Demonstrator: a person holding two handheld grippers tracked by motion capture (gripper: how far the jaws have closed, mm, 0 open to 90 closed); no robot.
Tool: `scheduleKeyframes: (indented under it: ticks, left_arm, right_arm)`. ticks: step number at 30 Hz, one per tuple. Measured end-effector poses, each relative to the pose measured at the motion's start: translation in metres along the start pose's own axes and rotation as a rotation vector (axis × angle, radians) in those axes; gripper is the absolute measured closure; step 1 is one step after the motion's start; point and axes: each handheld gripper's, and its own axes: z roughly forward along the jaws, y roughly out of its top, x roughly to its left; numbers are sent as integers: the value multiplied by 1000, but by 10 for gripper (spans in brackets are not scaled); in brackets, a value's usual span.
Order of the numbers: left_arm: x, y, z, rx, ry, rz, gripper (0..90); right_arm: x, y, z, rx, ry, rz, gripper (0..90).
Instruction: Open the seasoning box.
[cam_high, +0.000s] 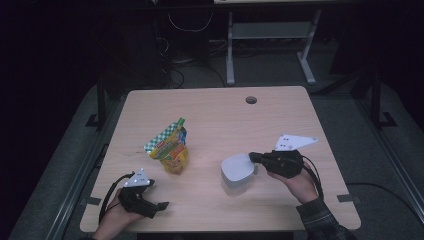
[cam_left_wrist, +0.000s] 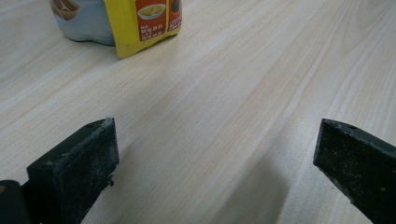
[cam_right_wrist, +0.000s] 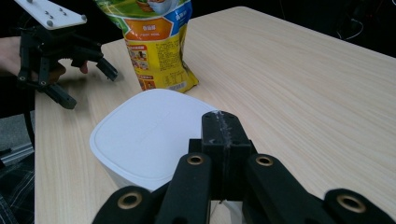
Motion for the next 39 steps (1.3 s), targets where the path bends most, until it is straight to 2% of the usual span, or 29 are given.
scheduleKeyframes:
  ticks: [9,23,25,29,39]
  left_arm:
    - [-1,0,0,0,-2,-7,0]
    - [-1,0,0,1,-2,-6,0]
    - [0,0,0,7,0,8,0]
    - [-1,0,0,3,-2,-4,0]
    - [0,0,0,9,-2,2,0]
  right_arm:
    - [1,-2,1,6,8,-5,897]
    - [0,-2,2,15,-10,-12,897]
    - [0,-2,2,15,-10,-11,897]
    - [0,-2,2,15,-8,-6,897]
    - [-2,-3,2,15,-10,3,897]
